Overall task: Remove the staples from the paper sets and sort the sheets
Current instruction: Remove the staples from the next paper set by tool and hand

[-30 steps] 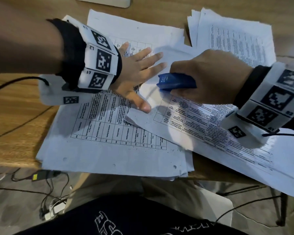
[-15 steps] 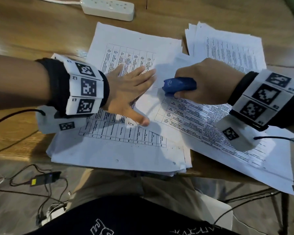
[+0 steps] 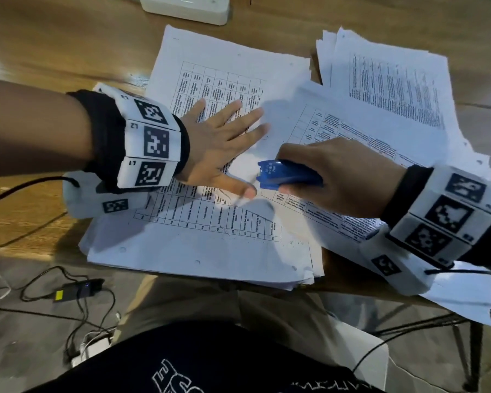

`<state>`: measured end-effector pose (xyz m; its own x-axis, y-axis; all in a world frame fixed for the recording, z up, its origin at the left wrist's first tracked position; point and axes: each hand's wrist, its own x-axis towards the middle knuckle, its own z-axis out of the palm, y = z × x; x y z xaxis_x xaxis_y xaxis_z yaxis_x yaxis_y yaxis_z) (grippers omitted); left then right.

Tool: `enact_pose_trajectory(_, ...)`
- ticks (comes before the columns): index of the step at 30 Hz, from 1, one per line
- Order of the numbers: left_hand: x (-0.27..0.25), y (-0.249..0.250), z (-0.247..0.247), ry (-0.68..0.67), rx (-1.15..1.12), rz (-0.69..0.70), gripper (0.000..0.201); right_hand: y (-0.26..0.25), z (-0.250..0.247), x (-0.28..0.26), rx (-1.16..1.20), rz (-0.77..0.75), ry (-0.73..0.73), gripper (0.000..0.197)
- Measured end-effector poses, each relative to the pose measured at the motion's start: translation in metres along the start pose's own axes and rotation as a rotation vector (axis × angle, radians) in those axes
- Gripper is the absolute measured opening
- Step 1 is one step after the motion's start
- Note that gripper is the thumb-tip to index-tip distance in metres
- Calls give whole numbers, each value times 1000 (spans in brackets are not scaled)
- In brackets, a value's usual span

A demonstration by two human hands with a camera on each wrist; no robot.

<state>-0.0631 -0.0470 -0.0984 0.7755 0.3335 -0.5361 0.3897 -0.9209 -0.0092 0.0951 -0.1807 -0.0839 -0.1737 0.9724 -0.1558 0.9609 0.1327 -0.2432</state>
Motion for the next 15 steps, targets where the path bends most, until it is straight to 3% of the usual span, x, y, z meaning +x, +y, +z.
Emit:
enact_pose_trajectory(11, 6, -1, 2, -9, 11, -14, 118, 4, -9, 10, -81, -69, -49, 32)
enact_pose_trajectory(15, 9, 3, 12, 87, -14, -17, 121, 3, -11, 17, -145, -81, -92, 26)
